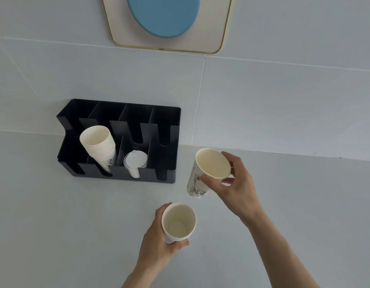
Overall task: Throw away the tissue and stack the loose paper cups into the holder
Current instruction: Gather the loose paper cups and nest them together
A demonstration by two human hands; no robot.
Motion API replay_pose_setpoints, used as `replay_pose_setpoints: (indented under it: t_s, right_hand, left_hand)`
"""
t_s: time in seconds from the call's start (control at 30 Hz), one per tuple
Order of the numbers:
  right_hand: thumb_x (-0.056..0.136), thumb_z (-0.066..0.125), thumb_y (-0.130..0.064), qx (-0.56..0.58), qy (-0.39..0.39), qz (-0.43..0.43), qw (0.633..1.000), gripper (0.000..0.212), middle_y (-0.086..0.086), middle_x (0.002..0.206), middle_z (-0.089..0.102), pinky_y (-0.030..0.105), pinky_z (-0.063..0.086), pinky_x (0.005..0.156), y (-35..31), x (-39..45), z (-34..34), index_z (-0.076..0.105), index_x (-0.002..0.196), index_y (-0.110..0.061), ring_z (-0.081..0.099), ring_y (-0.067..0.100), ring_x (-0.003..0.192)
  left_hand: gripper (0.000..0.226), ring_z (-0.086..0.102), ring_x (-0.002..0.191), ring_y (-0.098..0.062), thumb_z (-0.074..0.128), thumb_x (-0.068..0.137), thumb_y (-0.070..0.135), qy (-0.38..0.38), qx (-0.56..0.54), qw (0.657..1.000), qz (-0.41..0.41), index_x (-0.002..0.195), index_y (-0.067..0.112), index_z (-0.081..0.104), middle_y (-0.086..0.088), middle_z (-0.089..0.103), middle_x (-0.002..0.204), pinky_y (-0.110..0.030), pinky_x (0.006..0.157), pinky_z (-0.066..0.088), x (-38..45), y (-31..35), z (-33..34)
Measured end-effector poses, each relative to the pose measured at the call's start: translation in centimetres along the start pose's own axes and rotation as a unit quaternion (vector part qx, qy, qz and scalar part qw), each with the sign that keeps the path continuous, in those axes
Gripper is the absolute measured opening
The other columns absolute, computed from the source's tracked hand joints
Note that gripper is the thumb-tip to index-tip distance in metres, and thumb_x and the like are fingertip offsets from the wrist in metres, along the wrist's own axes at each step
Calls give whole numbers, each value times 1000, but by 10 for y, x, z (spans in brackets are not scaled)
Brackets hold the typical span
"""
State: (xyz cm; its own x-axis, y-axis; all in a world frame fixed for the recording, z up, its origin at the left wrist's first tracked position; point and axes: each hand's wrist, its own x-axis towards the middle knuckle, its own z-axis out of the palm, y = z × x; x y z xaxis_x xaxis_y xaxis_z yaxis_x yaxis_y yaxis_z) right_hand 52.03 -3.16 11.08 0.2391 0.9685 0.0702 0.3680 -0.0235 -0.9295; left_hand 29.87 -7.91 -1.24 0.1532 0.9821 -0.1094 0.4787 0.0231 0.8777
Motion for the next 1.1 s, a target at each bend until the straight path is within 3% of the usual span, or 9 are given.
replay_pose_setpoints:
  t_s: [0.13, 0.23, 0.37, 0.5, 0.57, 0.73, 0.87, 1.0, 1.1]
  right_hand:
    - [68, 89, -46, 25, -86, -49, 995, 81, -11, 125, 65, 34, 59, 92, -20, -28, 1, 52, 137, -25, 65, 15, 116]
    - [71, 92, -39, 0, -123, -76, 989, 82, -14, 132, 61, 37, 58, 94, -14, -43, 17, 50, 141, -26, 62, 15, 121]
    - [69, 90, -43, 11, -112, -90, 990, 82, -15, 132, 61, 27, 56, 93, -12, -48, 24, 51, 140, -29, 61, 12, 121]
    - [69, 91, -42, -56, -139, -100, 984, 87, -15, 130, 58, 20, 51, 95, 0, -56, 33, 48, 143, -30, 58, 6, 119]
    - [69, 89, -50, -103, -155, -89, 979, 91, -18, 133, 55, 19, 48, 99, 11, -61, 39, 44, 146, -33, 54, 2, 121]
    - [71, 81, -65, -173, -227, -33, 958, 112, -18, 149, 41, 24, 39, 109, 37, -69, 48, 23, 160, -31, 42, 5, 136]
    - [79, 73, -66, -185, -228, 2, 956, 106, -16, 153, 41, 28, 38, 111, 46, -73, 54, 16, 162, -32, 42, 9, 138]
    - [81, 71, -67, -198, -225, 6, 954, 103, -14, 154, 43, 33, 41, 111, 47, -73, 57, 16, 161, -33, 44, 14, 137]
    - [79, 70, -69, -201, -225, 13, 953, 104, -15, 155, 42, 37, 41, 112, 48, -73, 57, 15, 161, -37, 43, 14, 139]
  left_hand:
    - [100, 61, 104, 3, 95, 52, 40, -7, 5, 1000, -15, 122, 68, 28, 39, 57, 117, -20, 79, 51, 0, 1, 0]
    - [98, 64, 103, -4, 94, 53, 43, -15, 12, 1000, -18, 119, 69, 26, 31, 63, 112, -23, 80, 55, 1, 1, 0]
    - [94, 66, 102, -8, 93, 53, 45, -15, 17, 999, -22, 122, 57, 31, 23, 66, 113, -21, 78, 56, 2, -1, 1]
    - [91, 63, 101, 7, 92, 52, 47, -14, 15, 999, -27, 123, 51, 35, 29, 66, 110, -18, 75, 53, 2, -2, 1]
    - [89, 59, 102, 14, 90, 52, 51, -14, 14, 999, -30, 123, 51, 36, 33, 63, 108, -15, 74, 51, 2, -1, 1]
    - [87, 63, 102, 3, 85, 56, 39, -5, 8, 999, -32, 123, 61, 34, 40, 57, 114, -18, 74, 51, 1, 0, 1]
    - [94, 61, 103, 8, 89, 59, 34, -10, 5, 1000, -25, 120, 72, 28, 35, 61, 115, -14, 69, 50, 0, 4, -1]
    - [96, 63, 105, 2, 91, 59, 32, -13, 4, 999, -37, 120, 70, 28, 29, 63, 116, -16, 72, 50, 1, 4, -2]
    - [95, 60, 105, 8, 91, 59, 34, -20, 7, 999, -40, 120, 70, 27, 29, 62, 116, -13, 70, 50, 0, 5, -2]
